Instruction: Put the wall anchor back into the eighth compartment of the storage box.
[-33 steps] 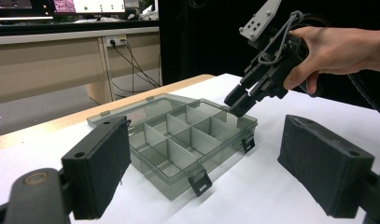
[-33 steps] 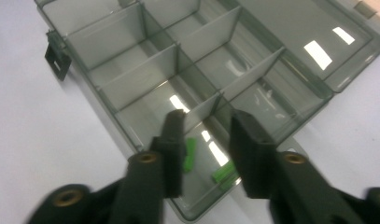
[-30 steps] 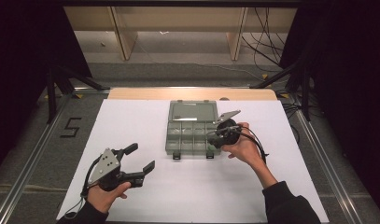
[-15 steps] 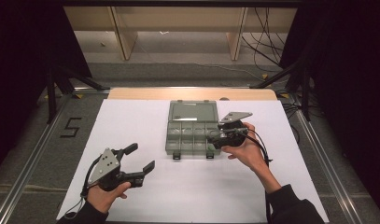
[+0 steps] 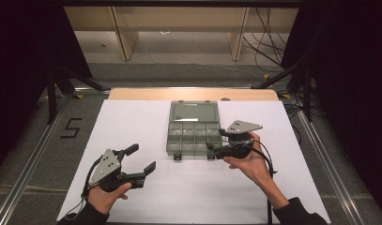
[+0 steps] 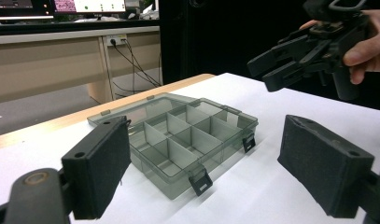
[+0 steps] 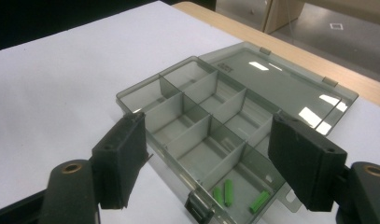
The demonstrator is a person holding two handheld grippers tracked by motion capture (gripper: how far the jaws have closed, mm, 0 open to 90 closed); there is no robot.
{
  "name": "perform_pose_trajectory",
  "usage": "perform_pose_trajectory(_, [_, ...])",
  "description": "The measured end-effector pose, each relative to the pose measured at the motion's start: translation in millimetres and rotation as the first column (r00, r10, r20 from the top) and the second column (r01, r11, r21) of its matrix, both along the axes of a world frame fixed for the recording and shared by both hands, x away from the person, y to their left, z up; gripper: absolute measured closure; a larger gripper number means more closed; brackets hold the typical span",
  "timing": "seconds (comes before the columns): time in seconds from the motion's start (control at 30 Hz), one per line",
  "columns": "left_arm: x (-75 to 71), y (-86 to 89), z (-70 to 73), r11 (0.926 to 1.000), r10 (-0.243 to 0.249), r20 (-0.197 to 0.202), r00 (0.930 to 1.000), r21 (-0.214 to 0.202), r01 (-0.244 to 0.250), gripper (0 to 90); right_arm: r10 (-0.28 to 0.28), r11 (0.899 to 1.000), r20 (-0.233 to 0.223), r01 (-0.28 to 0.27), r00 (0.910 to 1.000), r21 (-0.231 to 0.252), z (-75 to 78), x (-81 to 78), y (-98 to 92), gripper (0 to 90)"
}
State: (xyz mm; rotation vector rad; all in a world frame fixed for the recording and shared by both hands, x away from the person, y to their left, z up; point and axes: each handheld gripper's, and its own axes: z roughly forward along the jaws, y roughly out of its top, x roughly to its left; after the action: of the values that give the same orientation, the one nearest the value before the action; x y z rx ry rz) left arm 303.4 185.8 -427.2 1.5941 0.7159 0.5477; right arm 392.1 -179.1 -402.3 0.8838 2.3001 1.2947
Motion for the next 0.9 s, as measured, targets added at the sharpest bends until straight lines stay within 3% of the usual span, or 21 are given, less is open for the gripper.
perform_pose_trajectory(0.27, [-0.3, 0.3, 0.2, 1.0, 0.0, 0.0, 1.0, -0.005, 0.0, 15.8, 0.013, 0.998, 0.04, -0.015, 0.9991, 0.057, 0.3, -14.5, -2.6, 26.0])
perform_pose_trajectory(0.5, [-0.1, -0.3, 0.1, 1.0, -0.001, 0.0, 1.0, -0.003, 0.001, 15.7, 0.013, 0.993, 0.046, -0.018, 0.9988, 0.119, -2.4, -23.4, -7.6, 21.7])
perform_pose_trajectory(0.9, [-0.2, -0.2, 0.1, 1.0, 0.0, 0.0, 1.0, -0.001, 0.0, 15.7, 0.009, 0.988, 0.082, -0.021, 0.9966, 0.155, -2.5, -37.6, -11.6, 17.3])
